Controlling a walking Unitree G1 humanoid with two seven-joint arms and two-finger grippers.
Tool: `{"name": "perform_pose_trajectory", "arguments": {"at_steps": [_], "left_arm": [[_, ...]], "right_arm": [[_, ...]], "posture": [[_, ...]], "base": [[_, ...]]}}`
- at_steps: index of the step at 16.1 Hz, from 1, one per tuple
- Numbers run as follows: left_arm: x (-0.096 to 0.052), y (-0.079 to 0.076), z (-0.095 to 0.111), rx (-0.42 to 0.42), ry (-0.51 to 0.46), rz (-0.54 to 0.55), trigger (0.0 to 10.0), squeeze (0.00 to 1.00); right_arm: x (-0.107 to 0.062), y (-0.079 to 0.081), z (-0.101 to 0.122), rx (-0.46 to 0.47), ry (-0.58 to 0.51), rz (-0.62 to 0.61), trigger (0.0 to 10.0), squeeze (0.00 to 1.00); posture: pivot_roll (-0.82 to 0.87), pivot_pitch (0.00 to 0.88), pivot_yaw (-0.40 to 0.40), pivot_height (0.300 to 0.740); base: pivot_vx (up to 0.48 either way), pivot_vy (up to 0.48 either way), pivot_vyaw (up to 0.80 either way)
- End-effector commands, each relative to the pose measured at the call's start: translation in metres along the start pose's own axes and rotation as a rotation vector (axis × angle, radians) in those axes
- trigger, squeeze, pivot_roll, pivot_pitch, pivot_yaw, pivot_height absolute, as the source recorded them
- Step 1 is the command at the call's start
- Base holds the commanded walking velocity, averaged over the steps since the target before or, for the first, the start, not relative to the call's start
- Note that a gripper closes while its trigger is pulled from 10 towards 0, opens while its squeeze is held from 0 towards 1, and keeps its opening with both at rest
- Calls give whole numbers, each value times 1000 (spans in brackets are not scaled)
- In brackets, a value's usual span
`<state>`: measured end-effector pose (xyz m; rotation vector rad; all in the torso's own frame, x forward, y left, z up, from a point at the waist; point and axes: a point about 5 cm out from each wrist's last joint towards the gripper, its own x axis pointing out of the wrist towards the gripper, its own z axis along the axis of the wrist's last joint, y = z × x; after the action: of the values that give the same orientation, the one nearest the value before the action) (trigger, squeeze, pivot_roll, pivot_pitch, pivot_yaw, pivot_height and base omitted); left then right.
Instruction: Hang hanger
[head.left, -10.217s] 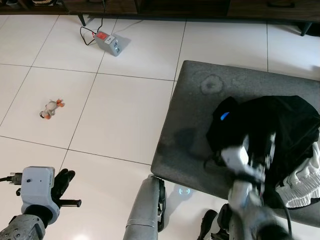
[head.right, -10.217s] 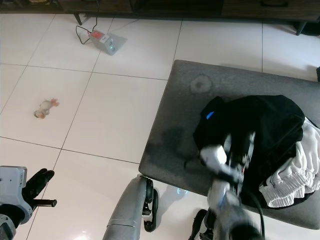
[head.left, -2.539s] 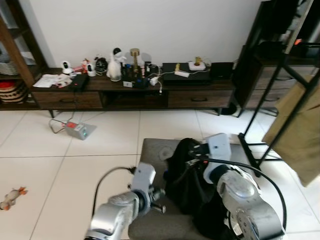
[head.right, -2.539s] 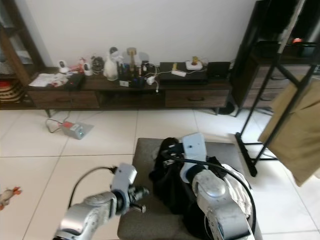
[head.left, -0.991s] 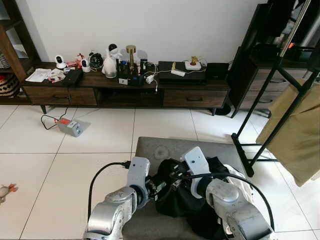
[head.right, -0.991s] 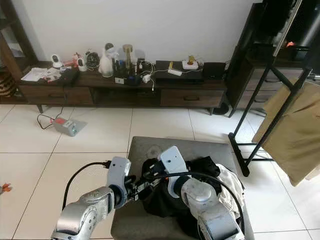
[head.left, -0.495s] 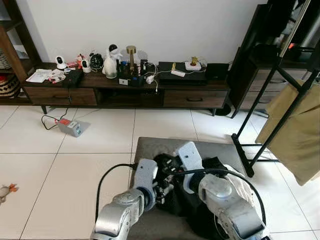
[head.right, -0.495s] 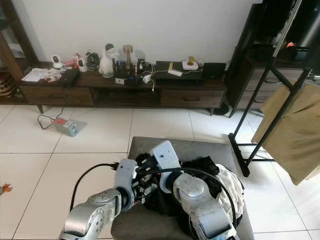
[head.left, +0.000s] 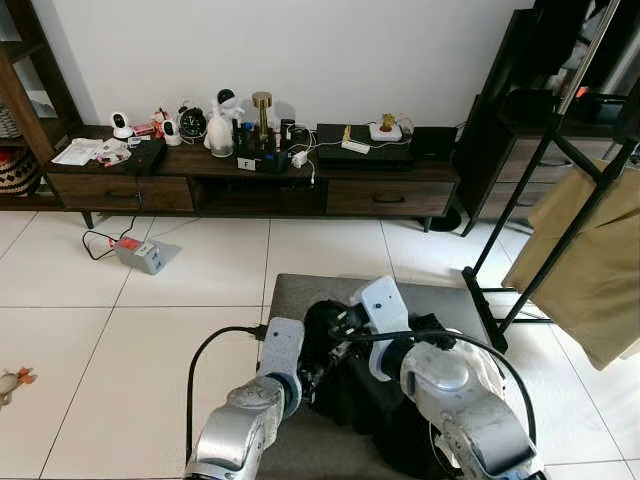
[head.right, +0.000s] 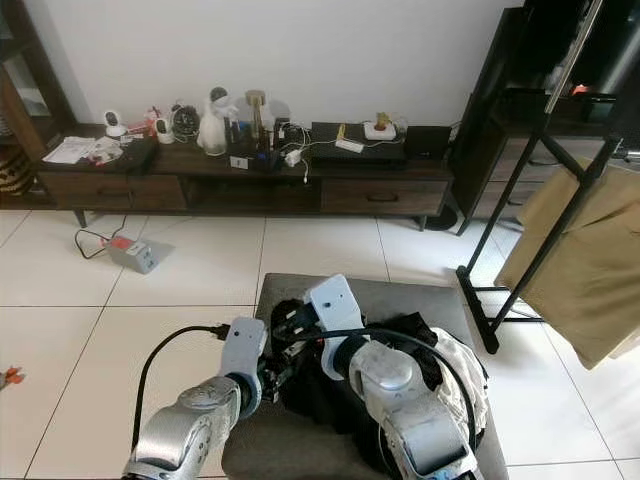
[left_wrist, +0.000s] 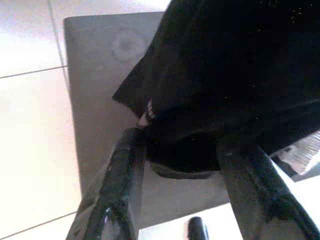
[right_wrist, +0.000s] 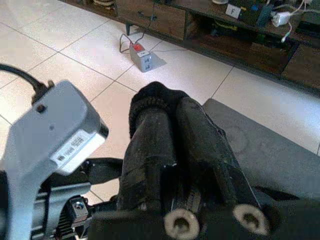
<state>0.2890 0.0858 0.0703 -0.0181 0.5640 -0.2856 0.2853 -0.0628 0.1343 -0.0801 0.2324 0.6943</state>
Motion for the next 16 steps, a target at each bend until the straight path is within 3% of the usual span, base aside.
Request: {"name": "perform_pose_trajectory", "arguments": {"at_steps": [1, 5, 7, 11, 14, 15, 16], "left_arm": [[3, 1, 3, 11, -9, 35, 10000, 0], [4, -4, 4, 7, -11, 3, 10000, 0], [6, -7, 16, -18, -95, 2, 10000, 0], [6, -12, 24, -34, -130, -29, 10000, 0], [9, -14, 10, -7, -36, -29, 10000, 0], [10, -8, -3, -32, 52, 32, 10000, 0], [10, -5, -6, -38, 71, 47, 6431, 0]], "right_arm": [[-3, -1, 15, -9, -52, 5, 10000, 0], [-4, 6, 22, 13, -69, 49, 10000, 0], [-6, 13, 24, 0, -51, 109, 10000, 0], [-8, 13, 22, 2, -24, 106, 10000, 0], [-8, 14, 26, 11, -36, 106, 10000, 0], [-7, 12, 29, 10, -47, 80, 10000, 0], [-7, 8, 31, 17, -57, 52, 10000, 0]], "posture": [[54, 89, -83, 740], [55, 97, -84, 740], [50, 99, -85, 740], [53, 105, -87, 740], [57, 107, -88, 740], [57, 108, -87, 740], [58, 109, -88, 740]], "base": [[0, 0, 0], [0, 0, 0], [0, 0, 0], [0, 0, 0], [0, 0, 0], [0, 0, 0], [0, 0, 0]]}}
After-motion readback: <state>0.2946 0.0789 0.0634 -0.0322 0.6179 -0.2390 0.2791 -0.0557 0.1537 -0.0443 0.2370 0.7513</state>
